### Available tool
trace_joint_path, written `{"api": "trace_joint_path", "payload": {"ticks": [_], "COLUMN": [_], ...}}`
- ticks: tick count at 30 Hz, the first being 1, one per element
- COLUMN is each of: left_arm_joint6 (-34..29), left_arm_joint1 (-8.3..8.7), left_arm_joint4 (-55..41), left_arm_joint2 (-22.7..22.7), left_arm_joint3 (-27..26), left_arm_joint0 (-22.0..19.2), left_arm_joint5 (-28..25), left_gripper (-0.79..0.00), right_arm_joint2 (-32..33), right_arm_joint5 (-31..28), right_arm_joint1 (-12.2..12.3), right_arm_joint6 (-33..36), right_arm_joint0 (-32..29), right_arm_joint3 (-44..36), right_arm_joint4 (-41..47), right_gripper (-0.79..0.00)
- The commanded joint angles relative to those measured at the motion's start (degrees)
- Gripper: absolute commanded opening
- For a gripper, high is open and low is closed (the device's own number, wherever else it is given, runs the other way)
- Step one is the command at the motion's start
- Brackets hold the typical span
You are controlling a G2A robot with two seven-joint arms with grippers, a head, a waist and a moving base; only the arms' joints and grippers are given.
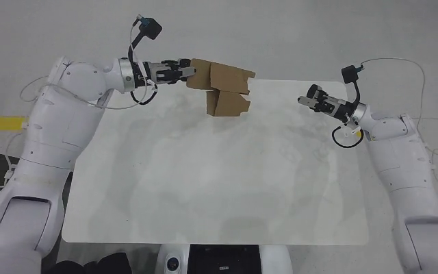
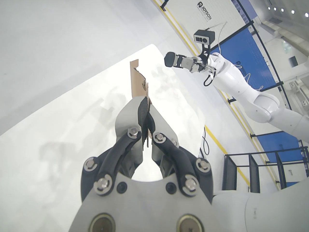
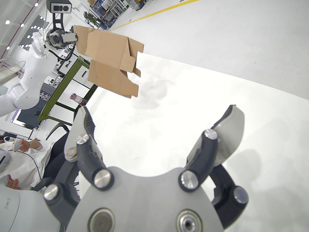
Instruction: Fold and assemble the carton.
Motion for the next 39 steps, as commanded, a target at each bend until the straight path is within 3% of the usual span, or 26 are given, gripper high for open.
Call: {"api": "trace_joint_path", "payload": {"ticks": [1,13,20,28,37,38,39], "left_arm_joint6": [0.0,-5.2,-9.6,-12.7,-12.8,-12.8,-12.8], "left_arm_joint1": [-0.26,-0.79,-0.68,-0.49,-0.47,-0.47,-0.47], "left_arm_joint4": [-0.5,-5.5,-8.5,-12.4,-12.5,-12.5,-12.5], "left_arm_joint2": [0.7,2.2,2.2,2.4,2.4,2.4,2.4], "left_arm_joint3": [-0.8,-4.1,-4.4,-5.3,-5.4,-5.4,-5.4], "left_arm_joint0": [0.3,2.2,3.0,3.3,3.4,3.4,3.4], "left_arm_joint5": [-0.3,-2.9,-6.7,-9.0,-9.0,-9.0,-9.0], "left_gripper": [-0.785,-0.785,-0.785,-0.785,-0.785,-0.785,-0.785], "right_arm_joint2": [0.0,-0.3,-4.4,-12.8,-13.2,-13.2,-13.2], "right_arm_joint5": [0.0,1.1,3.3,6.3,6.4,6.4,6.4], "right_arm_joint1": [0.0,0.0,-0.1,1.9,2.0,2.0,2.0], "right_arm_joint6": [0.0,-1.0,5.7,8.7,8.9,8.9,8.9], "right_arm_joint0": [0.0,-1.5,-3.5,-3.3,-3.3,-3.3,-3.3], "right_arm_joint3": [0.0,-1.4,-2.8,-7.4,-7.7,-7.7,-7.7], "right_arm_joint4": [0.0,0.5,14.3,26.5,26.9,26.9,26.9], "right_gripper": [0.000,0.000,0.000,0.000,0.000,-0.095,-0.280]}}
